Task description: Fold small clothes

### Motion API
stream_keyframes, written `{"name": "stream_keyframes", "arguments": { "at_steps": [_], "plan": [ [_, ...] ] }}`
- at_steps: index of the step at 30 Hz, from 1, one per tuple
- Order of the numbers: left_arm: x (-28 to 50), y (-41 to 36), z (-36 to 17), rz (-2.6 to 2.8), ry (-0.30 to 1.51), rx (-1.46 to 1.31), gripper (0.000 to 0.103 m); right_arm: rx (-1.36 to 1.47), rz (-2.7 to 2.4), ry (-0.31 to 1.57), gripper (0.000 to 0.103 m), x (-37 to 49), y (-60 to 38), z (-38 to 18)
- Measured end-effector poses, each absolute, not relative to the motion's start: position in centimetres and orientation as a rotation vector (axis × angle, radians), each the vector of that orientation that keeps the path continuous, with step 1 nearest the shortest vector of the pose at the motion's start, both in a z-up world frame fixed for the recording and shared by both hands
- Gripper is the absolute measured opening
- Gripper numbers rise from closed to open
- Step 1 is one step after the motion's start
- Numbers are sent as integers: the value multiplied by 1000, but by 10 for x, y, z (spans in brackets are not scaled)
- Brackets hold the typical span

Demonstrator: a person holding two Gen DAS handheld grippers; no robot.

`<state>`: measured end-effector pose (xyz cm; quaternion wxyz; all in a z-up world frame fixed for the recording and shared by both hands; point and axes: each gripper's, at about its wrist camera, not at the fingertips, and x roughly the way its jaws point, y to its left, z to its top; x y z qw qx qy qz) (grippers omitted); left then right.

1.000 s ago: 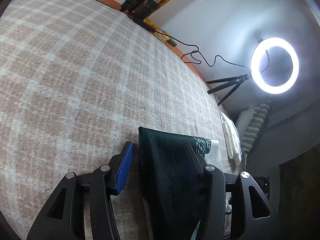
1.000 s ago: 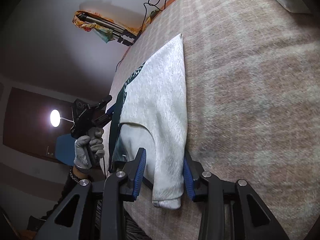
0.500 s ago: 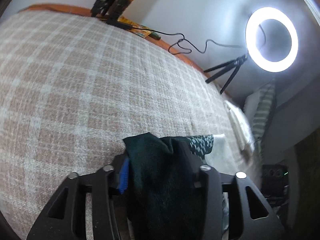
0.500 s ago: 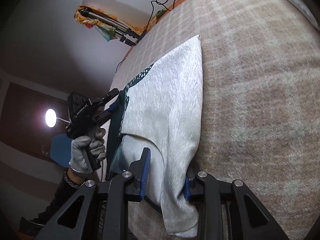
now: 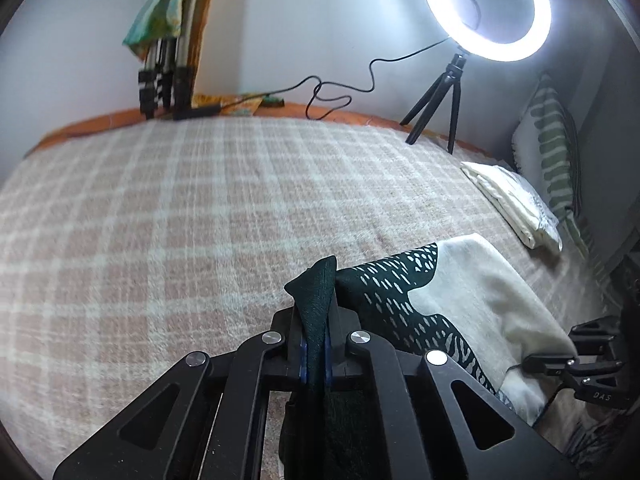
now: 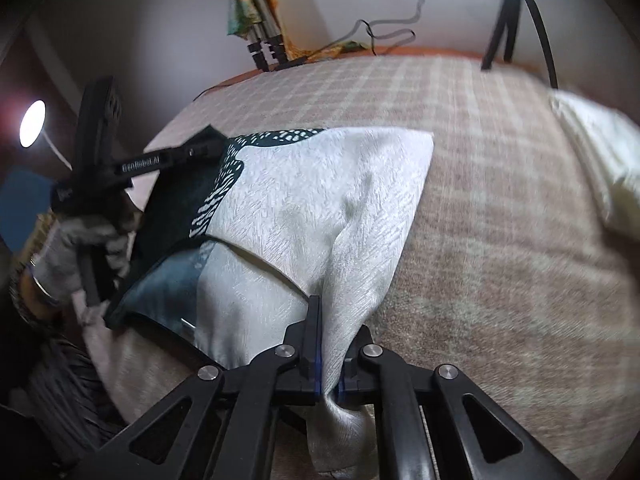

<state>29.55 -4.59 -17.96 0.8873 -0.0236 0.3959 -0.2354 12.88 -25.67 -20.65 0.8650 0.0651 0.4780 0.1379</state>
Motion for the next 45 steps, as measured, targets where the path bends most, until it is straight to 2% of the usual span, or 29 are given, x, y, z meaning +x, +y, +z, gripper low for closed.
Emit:
{"name": "stream_keyframes", "arguments": {
  "at_steps": [10, 28, 45],
  "plan": [
    [278, -53, -162, -470, 727, 50, 3, 32, 236, 931, 1, 122, -250, -191],
    [264, -56, -134, -492, 656, 16, 3, -2, 217, 867, 1, 105, -243, -173],
    [281, -125, -100, -599, 567, 3, 2, -95, 80, 772, 1, 84, -289, -135]
  ]
}}
